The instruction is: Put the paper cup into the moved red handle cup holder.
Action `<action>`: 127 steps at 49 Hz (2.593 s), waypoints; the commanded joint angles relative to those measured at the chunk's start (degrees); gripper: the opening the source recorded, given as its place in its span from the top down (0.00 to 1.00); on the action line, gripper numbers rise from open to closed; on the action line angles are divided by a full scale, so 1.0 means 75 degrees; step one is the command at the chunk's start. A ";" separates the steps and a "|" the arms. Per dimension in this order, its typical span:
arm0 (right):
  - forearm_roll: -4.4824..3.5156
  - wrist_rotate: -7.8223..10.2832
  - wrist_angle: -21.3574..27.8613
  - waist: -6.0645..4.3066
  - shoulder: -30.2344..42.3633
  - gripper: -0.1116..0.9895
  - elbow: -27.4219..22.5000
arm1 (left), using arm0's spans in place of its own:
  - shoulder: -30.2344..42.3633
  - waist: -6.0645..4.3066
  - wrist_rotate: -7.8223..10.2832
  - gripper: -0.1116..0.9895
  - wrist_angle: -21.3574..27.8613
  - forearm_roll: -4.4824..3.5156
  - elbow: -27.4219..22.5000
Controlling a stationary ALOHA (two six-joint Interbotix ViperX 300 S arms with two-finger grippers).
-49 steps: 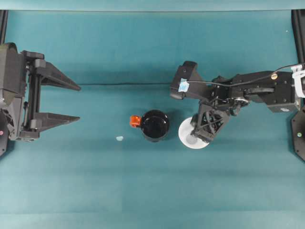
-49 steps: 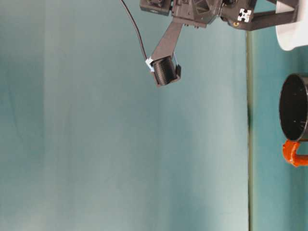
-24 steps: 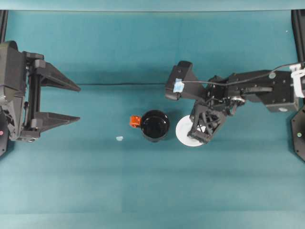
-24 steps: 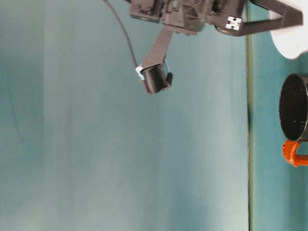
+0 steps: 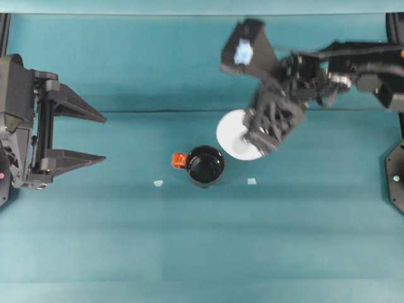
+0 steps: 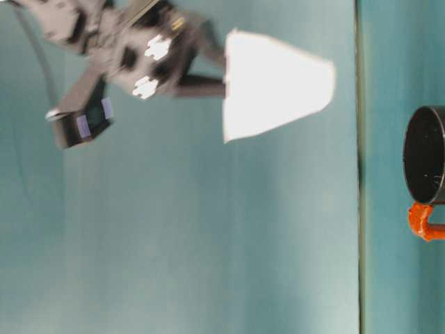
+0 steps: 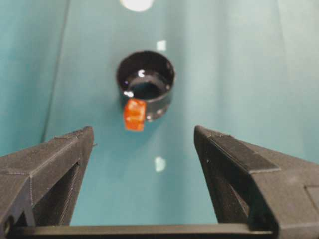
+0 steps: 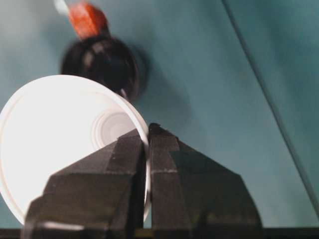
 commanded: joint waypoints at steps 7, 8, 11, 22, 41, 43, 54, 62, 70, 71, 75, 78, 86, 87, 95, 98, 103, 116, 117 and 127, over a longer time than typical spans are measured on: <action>-0.0012 0.0012 -0.0375 0.0105 0.0574 0.99 -0.0527 | 0.0000 -0.0023 -0.0023 0.09 -0.0070 0.0012 -0.0094; -0.0023 0.0012 -0.0445 0.0117 0.0656 0.99 -0.0527 | 0.0000 -0.0023 -0.0023 0.09 -0.0070 0.0012 -0.0094; -0.0023 0.0012 -0.0668 0.0152 0.0820 0.99 -0.0516 | 0.0000 -0.0023 -0.0023 0.09 -0.0070 0.0012 -0.0094; -0.0035 0.0012 -0.1406 0.0352 0.1383 0.99 -0.0316 | 0.0000 -0.0023 -0.0035 0.09 -0.0070 0.0012 -0.0094; -0.0059 0.0012 -0.2250 0.0609 0.1922 0.99 0.0352 | 0.0000 -0.0023 -0.0047 0.09 -0.0070 0.0012 -0.0094; -0.0070 0.0012 -0.2332 0.0609 0.1922 0.99 0.0387 | 0.0000 -0.0023 -0.0047 0.09 -0.0070 0.0012 -0.0094; -0.0164 0.0023 -0.2461 0.0609 0.2004 1.00 0.0445 | 0.0000 -0.0035 -0.0047 0.09 -0.0070 0.0012 -0.0094; -0.0164 0.0023 -0.2426 0.0609 0.2039 1.00 0.0410 | 0.0023 -0.0023 -0.0047 0.09 -0.0070 0.0012 -0.0105; -0.0152 0.0012 -0.2309 0.0621 0.2051 0.99 0.0387 | 0.0059 -0.0023 -0.0047 0.09 -0.0070 0.0012 -0.0117; -0.0152 0.0012 -0.2309 0.0621 0.2051 0.99 0.0387 | 0.0070 -0.0023 -0.0047 0.09 -0.0070 0.0012 -0.0117; -0.0129 0.0012 -0.2332 0.0621 0.2051 0.98 0.0387 | 0.0094 -0.0023 -0.0047 0.09 -0.0105 0.0012 -0.0129; -0.0117 0.0012 -0.2332 0.0645 0.2051 0.96 0.0375 | 0.0094 -0.0023 -0.0035 0.09 -0.0141 0.0012 -0.0129; -0.0105 0.0023 -0.2355 0.0715 0.2051 0.77 0.0316 | 0.0094 -0.0023 -0.0035 0.09 -0.0188 0.0012 -0.0129; -0.0105 0.0035 -0.2355 0.0727 0.2051 0.72 0.0305 | 0.0094 -0.0023 -0.0035 0.09 -0.0176 0.0023 -0.0129; -0.0117 0.0023 -0.2402 0.0750 0.2027 0.29 0.0164 | 0.0094 -0.0023 -0.0035 0.09 -0.0176 0.0023 -0.0141; -0.0152 0.0023 -0.2414 0.0738 0.1980 0.15 0.0117 | 0.0094 -0.0035 -0.0047 0.09 -0.0176 0.0012 -0.0129; -0.0211 0.0023 -0.2402 0.0703 0.1863 0.14 0.0023 | 0.0094 -0.0059 -0.0047 0.09 -0.0176 0.0012 -0.0141; -0.0422 0.0000 -0.2027 0.0598 0.1043 0.15 -0.0188 | 0.0047 -0.0105 -0.0047 0.09 -0.0176 0.0012 -0.0117; -0.0422 -0.0012 -0.1980 0.0586 0.0949 0.15 -0.0199 | 0.0035 -0.0105 -0.0047 0.09 -0.0176 0.0012 -0.0117; -0.0457 -0.0563 -0.1875 0.0586 -0.0223 0.15 -0.0012 | 0.0023 -0.0105 -0.0047 0.09 -0.0152 0.0012 -0.0105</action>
